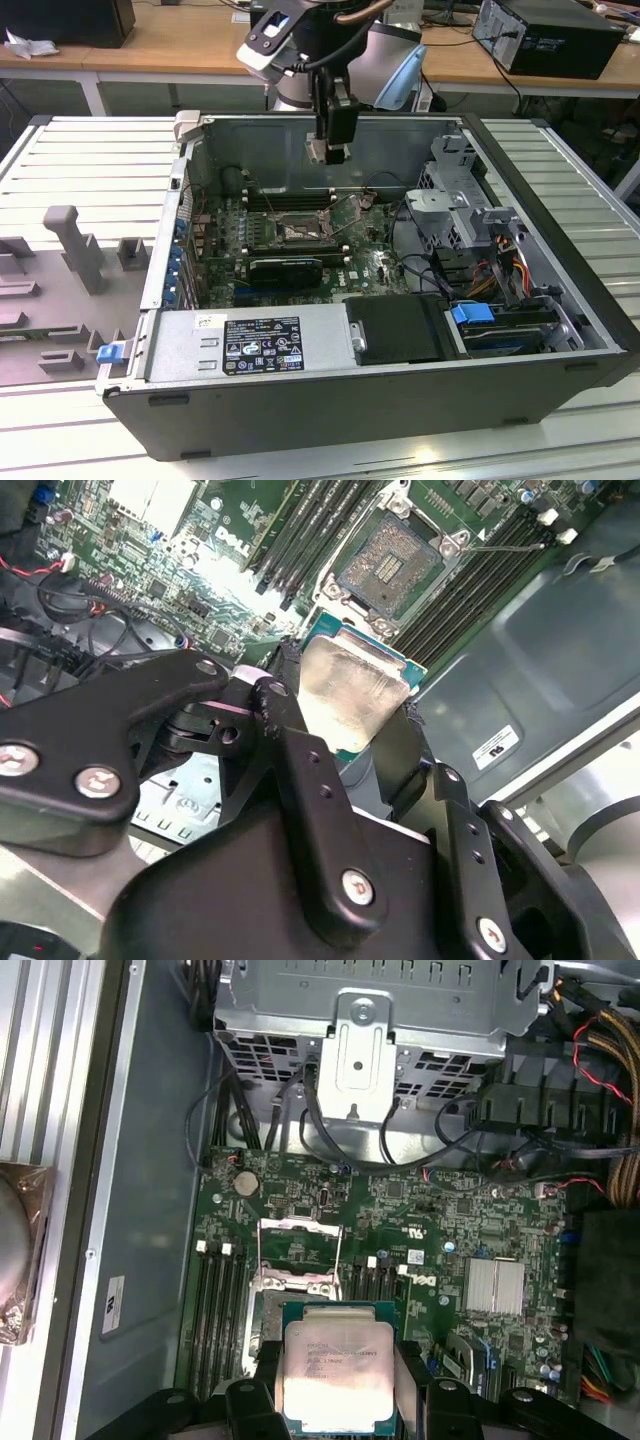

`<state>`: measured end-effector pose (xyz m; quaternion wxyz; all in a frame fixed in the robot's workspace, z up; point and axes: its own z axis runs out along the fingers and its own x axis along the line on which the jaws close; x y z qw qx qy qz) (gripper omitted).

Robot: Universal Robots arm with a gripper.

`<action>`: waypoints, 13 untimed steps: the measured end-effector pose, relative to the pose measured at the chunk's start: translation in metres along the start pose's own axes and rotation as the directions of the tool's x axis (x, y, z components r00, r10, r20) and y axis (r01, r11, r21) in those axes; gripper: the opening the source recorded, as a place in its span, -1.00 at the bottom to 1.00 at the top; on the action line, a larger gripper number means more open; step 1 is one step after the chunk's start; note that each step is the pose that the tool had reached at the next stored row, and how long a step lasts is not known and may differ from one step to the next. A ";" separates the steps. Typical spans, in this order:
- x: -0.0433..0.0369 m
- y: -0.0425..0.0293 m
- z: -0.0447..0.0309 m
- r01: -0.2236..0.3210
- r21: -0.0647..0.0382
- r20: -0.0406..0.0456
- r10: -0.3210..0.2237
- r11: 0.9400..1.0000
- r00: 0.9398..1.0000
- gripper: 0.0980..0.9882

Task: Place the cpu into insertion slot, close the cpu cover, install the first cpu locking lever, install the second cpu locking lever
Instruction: 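Place the cpu into insertion slot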

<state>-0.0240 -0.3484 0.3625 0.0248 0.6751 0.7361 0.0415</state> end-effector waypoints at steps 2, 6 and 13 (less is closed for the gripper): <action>0.0000 0.0000 0.0000 -0.009 0.000 0.001 0.009 1.000 1.000 -0.03; 0.0000 0.0000 0.0001 -0.031 -0.001 0.003 0.031 1.000 1.000 -0.03; 0.0000 0.0000 0.0003 -0.078 -0.002 0.007 0.078 0.997 0.997 -0.03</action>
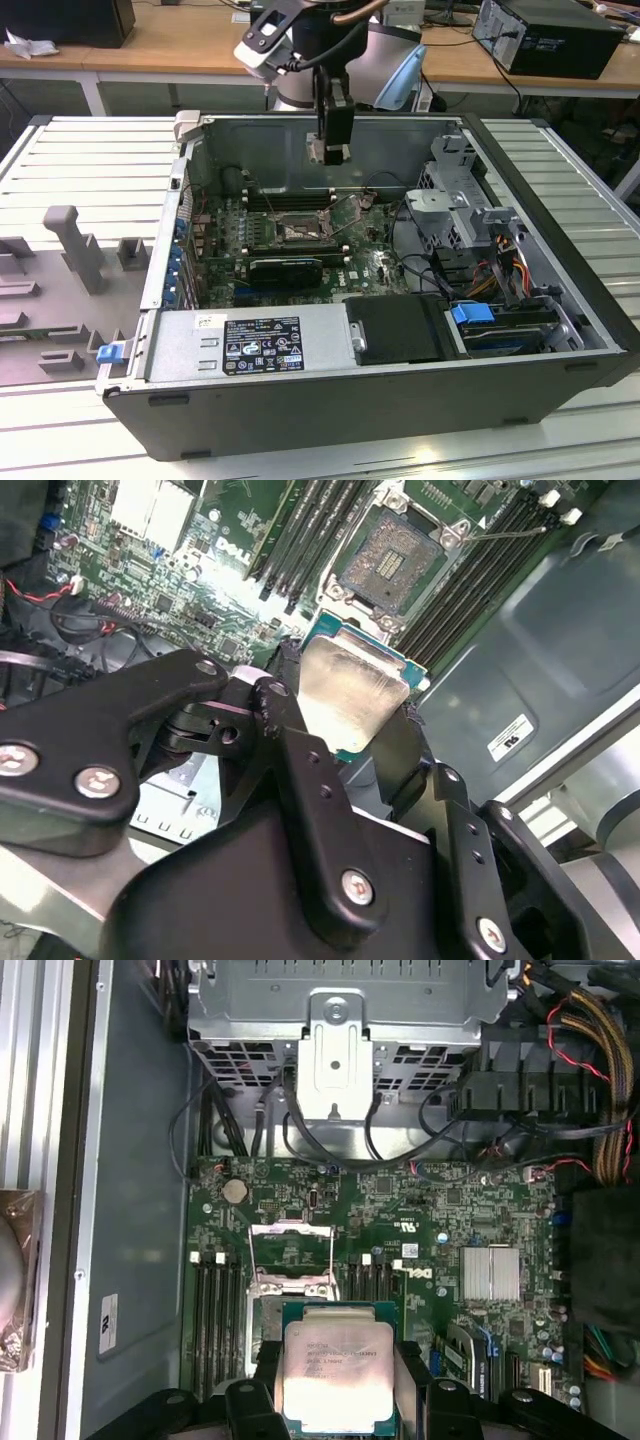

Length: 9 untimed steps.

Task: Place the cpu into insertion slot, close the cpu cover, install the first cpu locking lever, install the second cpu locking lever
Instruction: 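Place the cpu into insertion slot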

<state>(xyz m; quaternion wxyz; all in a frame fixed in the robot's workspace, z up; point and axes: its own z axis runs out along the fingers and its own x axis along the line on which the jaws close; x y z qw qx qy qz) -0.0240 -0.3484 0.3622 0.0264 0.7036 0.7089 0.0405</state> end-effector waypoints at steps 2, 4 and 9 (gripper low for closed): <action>0.0000 0.0000 0.0001 -0.016 0.000 0.002 0.016 1.000 1.000 -0.03; 0.0000 0.0000 0.0001 -0.024 -0.001 0.002 0.024 1.000 1.000 -0.03; 0.0000 -0.0008 0.0028 -0.049 -0.001 0.005 0.049 0.999 0.999 -0.03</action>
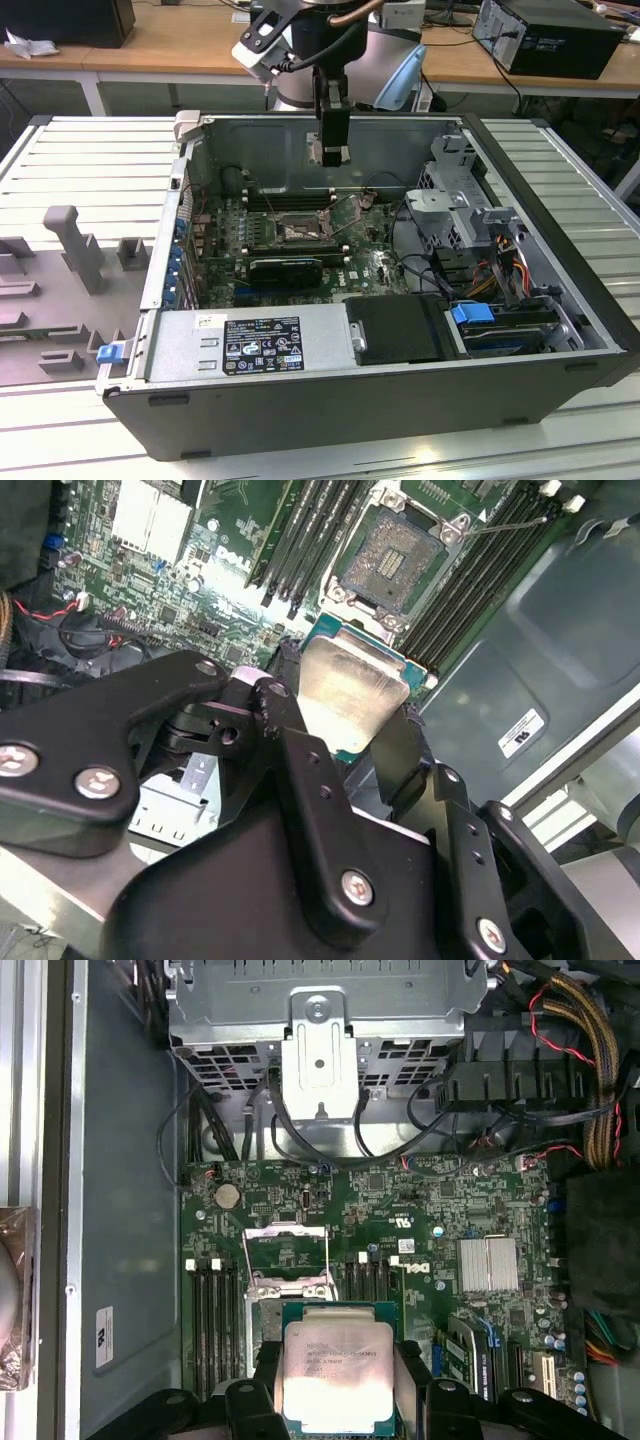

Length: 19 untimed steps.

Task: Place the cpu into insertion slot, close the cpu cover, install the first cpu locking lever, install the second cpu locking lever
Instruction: 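Place the cpu into insertion slot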

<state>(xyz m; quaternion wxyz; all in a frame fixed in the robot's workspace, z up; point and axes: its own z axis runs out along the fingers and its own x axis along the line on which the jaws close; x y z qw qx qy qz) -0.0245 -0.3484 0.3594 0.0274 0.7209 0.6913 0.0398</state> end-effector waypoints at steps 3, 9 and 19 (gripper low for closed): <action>-0.0001 -0.0003 0.0031 0.000 0.000 0.000 0.000 1.000 1.000 -0.03; -0.0001 -0.0005 0.0052 0.000 0.000 0.000 0.000 1.000 1.000 -0.03; -0.0003 -0.0013 0.0139 0.000 0.000 0.000 0.000 1.000 1.000 -0.03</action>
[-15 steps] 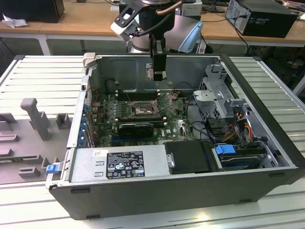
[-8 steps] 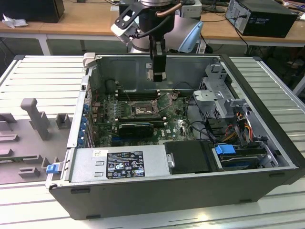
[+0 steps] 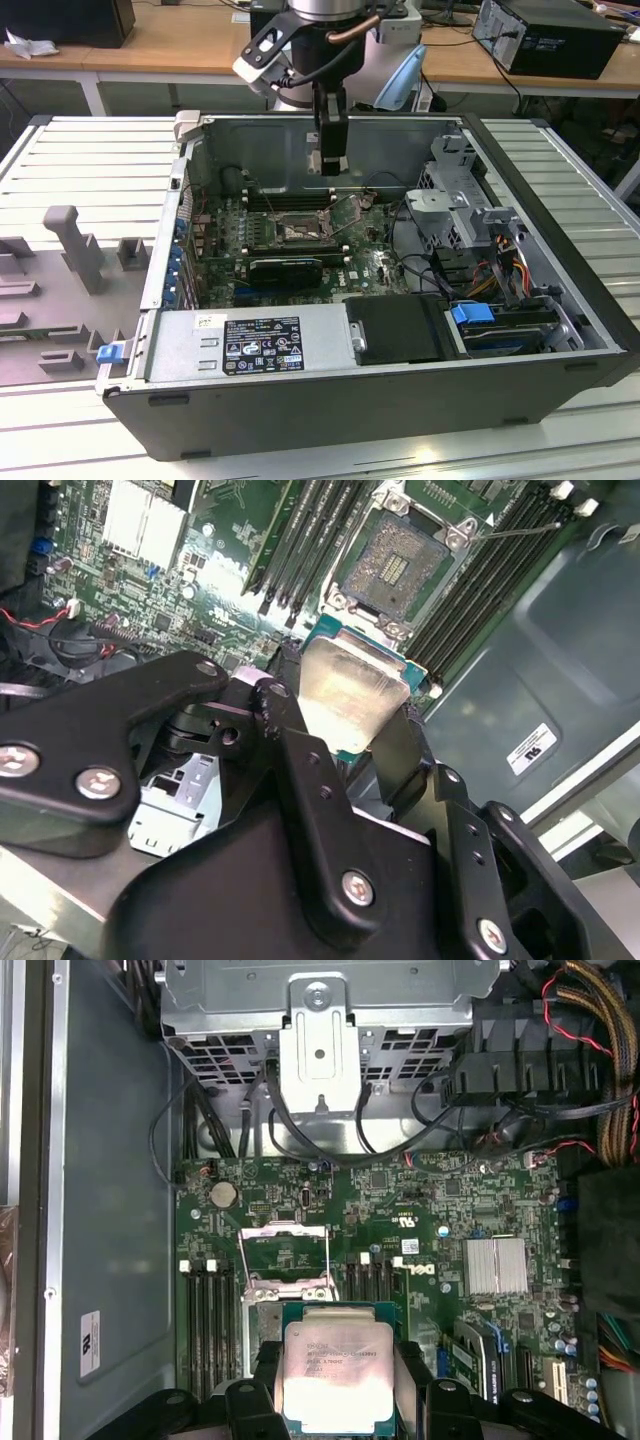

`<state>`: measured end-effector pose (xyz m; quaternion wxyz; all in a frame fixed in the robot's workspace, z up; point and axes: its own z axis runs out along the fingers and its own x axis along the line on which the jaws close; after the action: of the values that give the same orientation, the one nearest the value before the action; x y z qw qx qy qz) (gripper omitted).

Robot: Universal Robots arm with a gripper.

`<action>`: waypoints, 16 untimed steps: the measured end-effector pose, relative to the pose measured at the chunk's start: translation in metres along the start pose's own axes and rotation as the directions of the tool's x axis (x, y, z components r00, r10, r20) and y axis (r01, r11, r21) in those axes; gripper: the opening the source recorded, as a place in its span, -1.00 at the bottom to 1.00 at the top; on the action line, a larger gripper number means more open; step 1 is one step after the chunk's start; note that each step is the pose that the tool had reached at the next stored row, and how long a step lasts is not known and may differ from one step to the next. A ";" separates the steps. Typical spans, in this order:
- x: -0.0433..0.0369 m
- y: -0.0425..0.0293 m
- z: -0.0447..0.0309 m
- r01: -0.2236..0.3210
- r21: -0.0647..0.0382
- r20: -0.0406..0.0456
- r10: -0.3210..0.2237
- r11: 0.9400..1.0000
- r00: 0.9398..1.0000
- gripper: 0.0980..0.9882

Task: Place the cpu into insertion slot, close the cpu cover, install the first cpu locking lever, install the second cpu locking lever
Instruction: 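Place the cpu into insertion slot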

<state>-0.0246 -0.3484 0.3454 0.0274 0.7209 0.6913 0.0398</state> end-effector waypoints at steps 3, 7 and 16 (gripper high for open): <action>-0.0001 -0.0003 0.0034 0.000 0.000 0.000 0.000 1.000 1.000 -0.03; -0.0001 -0.0006 0.0062 0.000 0.000 0.000 0.000 1.000 1.000 -0.03; -0.0002 -0.0011 0.0112 0.000 0.000 0.000 0.000 1.000 1.000 -0.03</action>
<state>-0.0246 -0.3484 0.3341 0.0274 0.7209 0.6913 0.0398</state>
